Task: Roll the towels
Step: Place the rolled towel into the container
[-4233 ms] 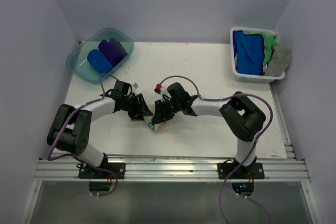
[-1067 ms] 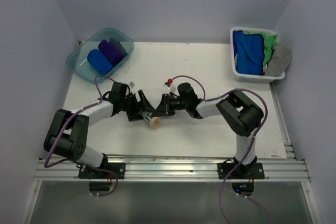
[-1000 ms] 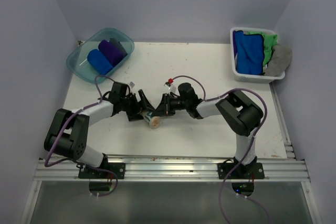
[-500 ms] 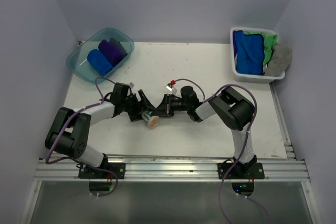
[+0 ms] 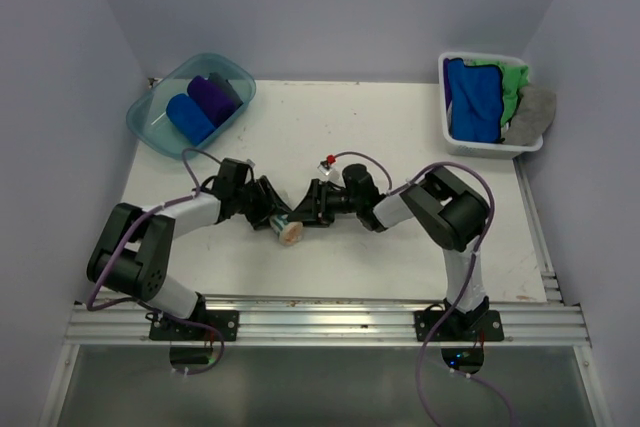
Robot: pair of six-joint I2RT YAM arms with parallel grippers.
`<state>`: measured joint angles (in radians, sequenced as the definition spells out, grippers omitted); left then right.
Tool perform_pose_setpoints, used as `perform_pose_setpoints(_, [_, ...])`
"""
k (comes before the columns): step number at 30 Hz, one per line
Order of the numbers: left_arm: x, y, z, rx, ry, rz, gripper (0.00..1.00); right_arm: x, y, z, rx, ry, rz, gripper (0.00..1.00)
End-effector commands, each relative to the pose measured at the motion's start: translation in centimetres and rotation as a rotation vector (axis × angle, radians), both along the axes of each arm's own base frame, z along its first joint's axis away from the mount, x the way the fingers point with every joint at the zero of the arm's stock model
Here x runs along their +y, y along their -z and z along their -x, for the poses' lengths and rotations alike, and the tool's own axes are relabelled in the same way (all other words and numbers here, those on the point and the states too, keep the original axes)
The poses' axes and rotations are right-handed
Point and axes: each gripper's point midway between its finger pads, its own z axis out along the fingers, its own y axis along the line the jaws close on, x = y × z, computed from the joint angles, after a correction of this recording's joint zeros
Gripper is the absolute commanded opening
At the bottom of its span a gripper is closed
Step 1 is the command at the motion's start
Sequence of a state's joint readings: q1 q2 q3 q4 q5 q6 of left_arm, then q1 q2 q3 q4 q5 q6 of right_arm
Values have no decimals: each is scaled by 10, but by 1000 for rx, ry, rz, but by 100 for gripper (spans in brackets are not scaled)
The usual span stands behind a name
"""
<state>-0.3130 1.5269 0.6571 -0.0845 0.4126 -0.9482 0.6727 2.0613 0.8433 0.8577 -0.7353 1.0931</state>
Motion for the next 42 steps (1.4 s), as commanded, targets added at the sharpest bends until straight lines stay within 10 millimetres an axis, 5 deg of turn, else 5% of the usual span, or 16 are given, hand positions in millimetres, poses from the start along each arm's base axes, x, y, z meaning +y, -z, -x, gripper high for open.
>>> perform_pose_setpoints(1, [5, -17, -14, -35, -40, -44, 54, -12, 5, -6, -41, 30, 145, 55])
perform_pose_setpoints(5, [8, -17, -16, -8, -40, -86, 52, -18, -13, -12, -101, 61, 187, 64])
perform_pose_setpoints(11, [18, -16, -13, 22, -45, -151, 52, -54, -49, -22, -250, 179, 355, 66])
perform_pose_setpoints(15, [20, -20, -16, 11, -34, -172, 51, -81, -55, -22, -299, 226, 477, 67])
perform_pose_setpoints(18, [20, -31, -22, -13, -21, -187, 50, -91, -58, -21, -320, 246, 519, 67])
perform_pose_setpoints(23, [33, -77, -53, -107, -34, -218, 50, -101, -57, -19, -336, 263, 552, 67])
perform_pose_setpoints(27, [75, -122, -89, -204, -88, -288, 50, -106, -58, -19, -345, 266, 568, 67])
perform_pose_setpoints(28, [83, -147, -104, -259, -101, -293, 50, -106, -59, -19, -352, 265, 567, 67])
perform_pose_setpoints(34, [157, -193, -154, -355, -146, -357, 50, -105, -63, -21, -364, 264, 562, 67])
perform_pose_setpoints(38, [196, -195, -183, -366, -177, -388, 49, -102, -62, -21, -363, 245, 561, 67])
perform_pose_setpoints(42, [227, -177, -209, -342, -222, -366, 49, -100, -59, -19, -349, 226, 569, 67])
